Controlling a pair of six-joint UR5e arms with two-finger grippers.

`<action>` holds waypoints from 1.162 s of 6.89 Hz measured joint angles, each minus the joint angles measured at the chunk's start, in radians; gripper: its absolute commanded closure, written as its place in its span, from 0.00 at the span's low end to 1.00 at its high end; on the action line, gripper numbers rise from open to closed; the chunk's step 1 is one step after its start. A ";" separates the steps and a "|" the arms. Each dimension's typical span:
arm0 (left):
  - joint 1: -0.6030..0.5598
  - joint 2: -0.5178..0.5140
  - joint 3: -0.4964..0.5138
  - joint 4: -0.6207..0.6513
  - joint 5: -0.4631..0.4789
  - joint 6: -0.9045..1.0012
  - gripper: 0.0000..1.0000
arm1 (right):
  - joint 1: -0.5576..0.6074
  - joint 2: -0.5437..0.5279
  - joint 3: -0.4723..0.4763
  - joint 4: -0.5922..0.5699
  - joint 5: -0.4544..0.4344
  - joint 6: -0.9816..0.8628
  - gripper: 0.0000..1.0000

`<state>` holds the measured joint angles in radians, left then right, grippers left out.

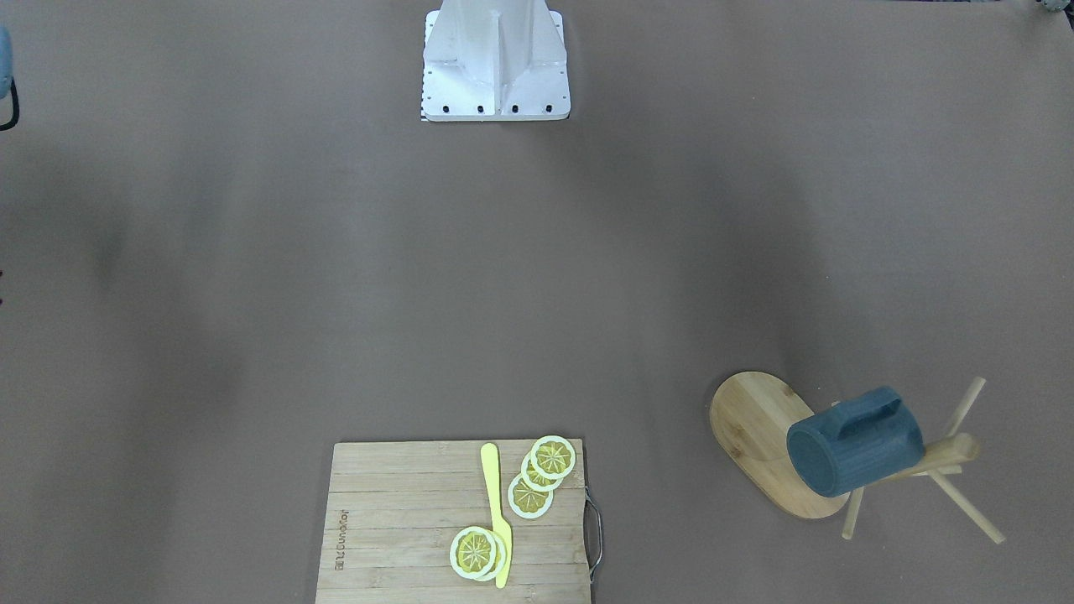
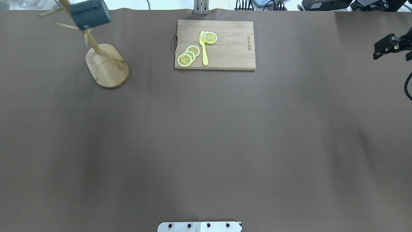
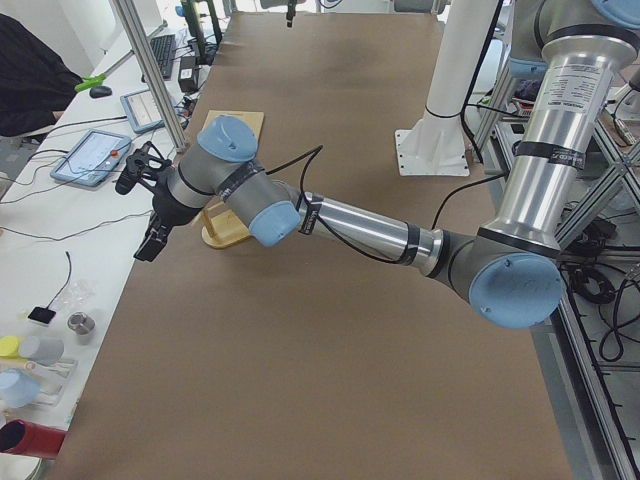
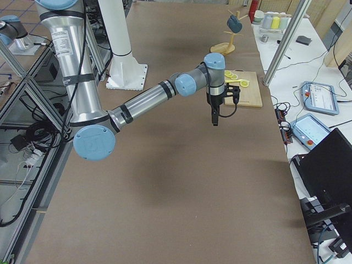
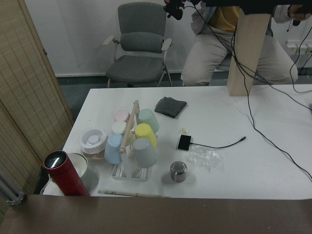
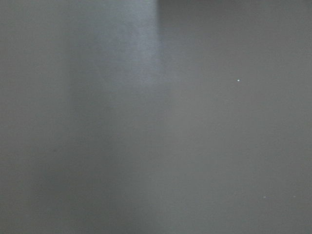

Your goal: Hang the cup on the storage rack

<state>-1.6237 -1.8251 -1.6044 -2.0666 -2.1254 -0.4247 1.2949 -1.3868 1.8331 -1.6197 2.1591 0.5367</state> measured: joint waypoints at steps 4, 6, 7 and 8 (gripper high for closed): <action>-0.005 0.049 0.005 0.297 -0.085 0.312 0.02 | 0.192 -0.078 -0.128 0.005 0.080 -0.322 0.00; -0.004 0.053 0.004 0.450 -0.118 0.406 0.02 | 0.249 -0.134 -0.133 0.003 0.094 -0.415 0.00; -0.003 0.065 0.007 0.492 -0.161 0.416 0.02 | 0.264 -0.147 -0.136 0.002 0.095 -0.433 0.00; -0.002 0.086 0.010 0.508 -0.197 0.420 0.02 | 0.277 -0.155 -0.144 0.002 0.099 -0.440 0.00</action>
<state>-1.6259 -1.7390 -1.5941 -1.5582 -2.3220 -0.0051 1.5715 -1.5423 1.6887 -1.6178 2.2576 0.0966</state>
